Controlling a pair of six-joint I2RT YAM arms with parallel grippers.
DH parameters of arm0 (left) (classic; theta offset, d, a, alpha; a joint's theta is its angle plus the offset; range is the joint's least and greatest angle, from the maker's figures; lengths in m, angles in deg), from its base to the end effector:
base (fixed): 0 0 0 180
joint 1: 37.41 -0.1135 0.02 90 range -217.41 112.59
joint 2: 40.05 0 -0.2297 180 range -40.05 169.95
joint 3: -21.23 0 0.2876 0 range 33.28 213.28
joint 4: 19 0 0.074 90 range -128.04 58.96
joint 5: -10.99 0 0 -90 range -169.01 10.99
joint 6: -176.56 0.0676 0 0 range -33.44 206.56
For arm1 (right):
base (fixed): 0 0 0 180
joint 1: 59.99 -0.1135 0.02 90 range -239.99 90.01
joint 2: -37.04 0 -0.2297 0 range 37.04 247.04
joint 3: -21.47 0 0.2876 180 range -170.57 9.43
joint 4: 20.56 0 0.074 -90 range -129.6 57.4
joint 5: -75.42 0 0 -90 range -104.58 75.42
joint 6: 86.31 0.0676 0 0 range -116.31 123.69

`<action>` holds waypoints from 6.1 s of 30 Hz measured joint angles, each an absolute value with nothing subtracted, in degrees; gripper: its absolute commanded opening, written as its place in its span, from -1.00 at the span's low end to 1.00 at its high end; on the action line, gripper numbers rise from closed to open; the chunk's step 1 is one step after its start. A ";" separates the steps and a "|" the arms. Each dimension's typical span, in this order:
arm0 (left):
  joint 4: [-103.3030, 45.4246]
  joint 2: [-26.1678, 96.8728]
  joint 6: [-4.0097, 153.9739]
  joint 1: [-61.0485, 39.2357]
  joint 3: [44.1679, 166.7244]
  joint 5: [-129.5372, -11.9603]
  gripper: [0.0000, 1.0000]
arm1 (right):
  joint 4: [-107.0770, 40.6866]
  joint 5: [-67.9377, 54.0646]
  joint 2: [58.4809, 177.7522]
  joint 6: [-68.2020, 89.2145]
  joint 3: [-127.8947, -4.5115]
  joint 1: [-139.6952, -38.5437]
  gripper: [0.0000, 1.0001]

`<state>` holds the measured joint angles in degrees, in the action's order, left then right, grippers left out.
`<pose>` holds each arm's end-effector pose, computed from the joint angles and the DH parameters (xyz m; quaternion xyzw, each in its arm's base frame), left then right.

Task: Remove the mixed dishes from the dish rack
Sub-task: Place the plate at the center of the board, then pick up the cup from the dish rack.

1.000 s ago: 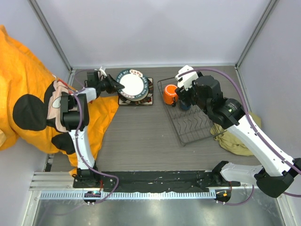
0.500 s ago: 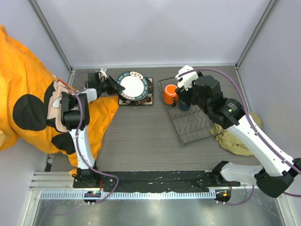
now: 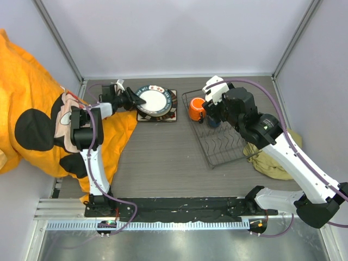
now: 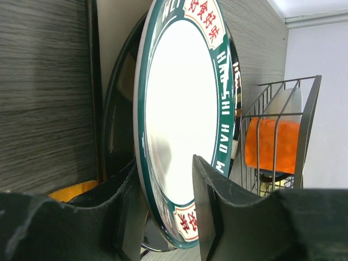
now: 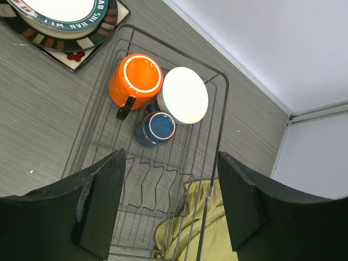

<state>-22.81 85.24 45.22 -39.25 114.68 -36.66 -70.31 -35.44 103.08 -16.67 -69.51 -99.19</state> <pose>0.4990 -0.0295 0.0770 -0.1518 0.8321 -0.4464 0.2922 0.2570 0.1785 0.3871 -0.3269 0.7676 -0.0638 0.5476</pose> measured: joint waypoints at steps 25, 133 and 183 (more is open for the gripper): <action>-39.16 77.98 56.04 -38.64 114.71 -42.02 0.17 | -70.38 -34.98 103.05 -15.84 -68.65 -99.13 0.47; -56.47 53.00 81.04 -36.17 107.01 -46.96 0.99 | -67.41 -13.41 143.47 -17.15 -71.91 -77.84 -0.35; -53.48 37.29 102.22 -10.77 103.73 -22.21 0.99 | -89.37 29.69 117.41 -21.06 -81.09 -83.76 -0.60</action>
<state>-53.48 37.29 102.22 -10.77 103.73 -22.21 -89.37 29.69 117.41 -21.06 -81.09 -83.76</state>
